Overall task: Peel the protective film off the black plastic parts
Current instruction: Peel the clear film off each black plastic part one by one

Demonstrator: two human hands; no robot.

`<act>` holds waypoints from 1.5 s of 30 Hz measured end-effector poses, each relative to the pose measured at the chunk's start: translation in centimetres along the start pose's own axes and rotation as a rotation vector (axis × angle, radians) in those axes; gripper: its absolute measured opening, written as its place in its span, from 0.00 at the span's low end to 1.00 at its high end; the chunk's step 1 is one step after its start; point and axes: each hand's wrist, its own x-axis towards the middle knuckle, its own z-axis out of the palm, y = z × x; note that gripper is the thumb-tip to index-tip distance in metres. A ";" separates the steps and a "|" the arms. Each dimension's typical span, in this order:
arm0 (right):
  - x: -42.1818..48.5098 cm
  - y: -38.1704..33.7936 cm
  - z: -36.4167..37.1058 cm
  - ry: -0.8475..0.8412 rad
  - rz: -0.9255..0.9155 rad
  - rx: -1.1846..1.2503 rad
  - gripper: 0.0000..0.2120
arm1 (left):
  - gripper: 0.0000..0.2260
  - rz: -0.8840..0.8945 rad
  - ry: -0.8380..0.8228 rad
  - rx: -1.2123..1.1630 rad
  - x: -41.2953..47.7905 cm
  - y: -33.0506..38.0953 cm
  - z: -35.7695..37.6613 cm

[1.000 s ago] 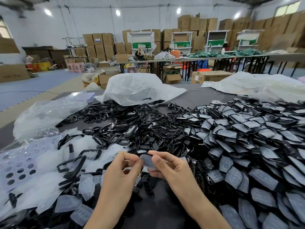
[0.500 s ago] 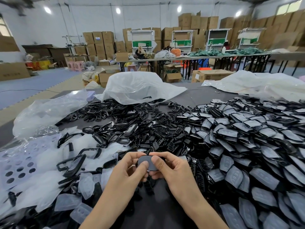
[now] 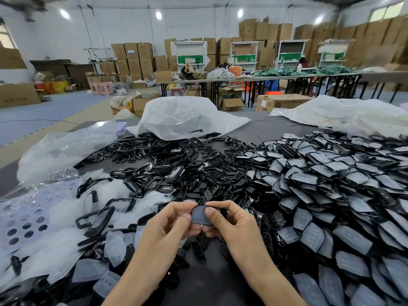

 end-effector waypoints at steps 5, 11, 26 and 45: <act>0.1 0.1 -0.1 0.010 -0.005 -0.015 0.03 | 0.13 0.013 0.001 0.024 0.0 0.0 0.1; 0.0 0.3 0.2 -0.035 0.013 -0.049 0.05 | 0.10 0.032 0.089 0.230 0.2 -0.6 0.2; -0.2 0.2 0.0 -0.072 -0.009 -0.108 0.07 | 0.06 0.020 0.064 0.209 0.1 -0.7 0.8; 0.2 -0.2 0.2 -0.015 0.102 0.110 0.08 | 0.10 0.141 0.096 0.292 -0.1 -0.9 1.0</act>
